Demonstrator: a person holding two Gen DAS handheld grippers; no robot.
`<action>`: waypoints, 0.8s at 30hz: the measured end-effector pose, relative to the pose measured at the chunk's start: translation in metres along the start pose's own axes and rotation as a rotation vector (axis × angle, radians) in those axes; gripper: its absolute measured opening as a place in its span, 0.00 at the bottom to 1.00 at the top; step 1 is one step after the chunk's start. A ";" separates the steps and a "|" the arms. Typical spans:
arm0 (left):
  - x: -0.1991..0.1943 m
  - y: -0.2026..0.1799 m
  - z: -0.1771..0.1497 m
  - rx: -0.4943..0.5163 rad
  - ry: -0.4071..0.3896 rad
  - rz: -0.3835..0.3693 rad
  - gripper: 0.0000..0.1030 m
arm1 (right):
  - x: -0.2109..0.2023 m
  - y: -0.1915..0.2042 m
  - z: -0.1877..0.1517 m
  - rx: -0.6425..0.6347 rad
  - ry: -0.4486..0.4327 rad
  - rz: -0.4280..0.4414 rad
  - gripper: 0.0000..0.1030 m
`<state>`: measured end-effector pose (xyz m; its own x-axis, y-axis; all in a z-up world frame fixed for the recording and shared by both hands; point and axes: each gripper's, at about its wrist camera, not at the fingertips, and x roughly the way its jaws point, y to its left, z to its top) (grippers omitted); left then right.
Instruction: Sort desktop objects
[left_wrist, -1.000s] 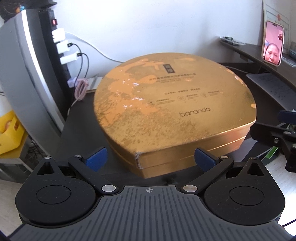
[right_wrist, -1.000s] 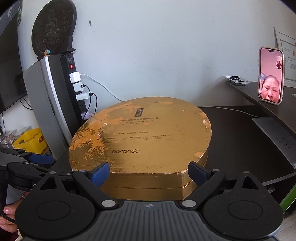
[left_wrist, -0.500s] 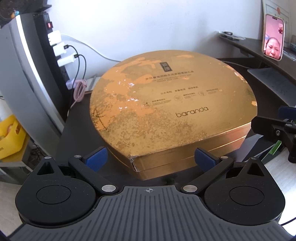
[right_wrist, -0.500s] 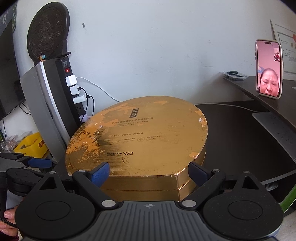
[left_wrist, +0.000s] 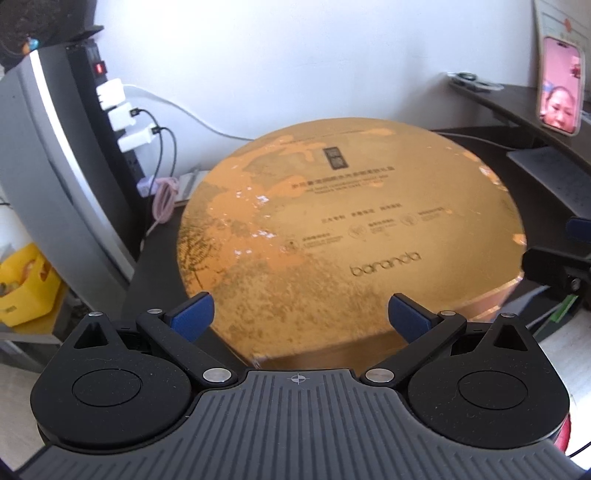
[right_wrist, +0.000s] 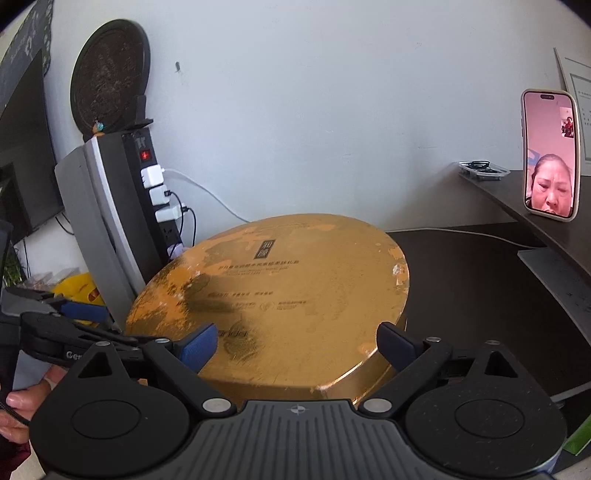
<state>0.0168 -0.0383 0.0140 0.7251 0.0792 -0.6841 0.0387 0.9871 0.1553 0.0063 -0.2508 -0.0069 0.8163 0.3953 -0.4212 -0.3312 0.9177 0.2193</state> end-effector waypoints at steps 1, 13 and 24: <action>0.002 0.000 0.002 -0.003 0.004 0.007 1.00 | 0.004 -0.003 0.004 0.008 -0.014 -0.005 0.91; 0.020 0.004 0.036 0.040 0.053 -0.011 1.00 | 0.042 -0.008 0.042 0.089 -0.105 -0.097 0.92; -0.017 0.040 -0.028 -0.021 -0.025 -0.034 1.00 | -0.011 0.039 0.003 0.059 -0.103 -0.179 0.92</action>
<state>-0.0131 0.0041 0.0121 0.7405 0.0418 -0.6708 0.0497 0.9919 0.1167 -0.0144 -0.2195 0.0088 0.9048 0.2174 -0.3662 -0.1508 0.9677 0.2019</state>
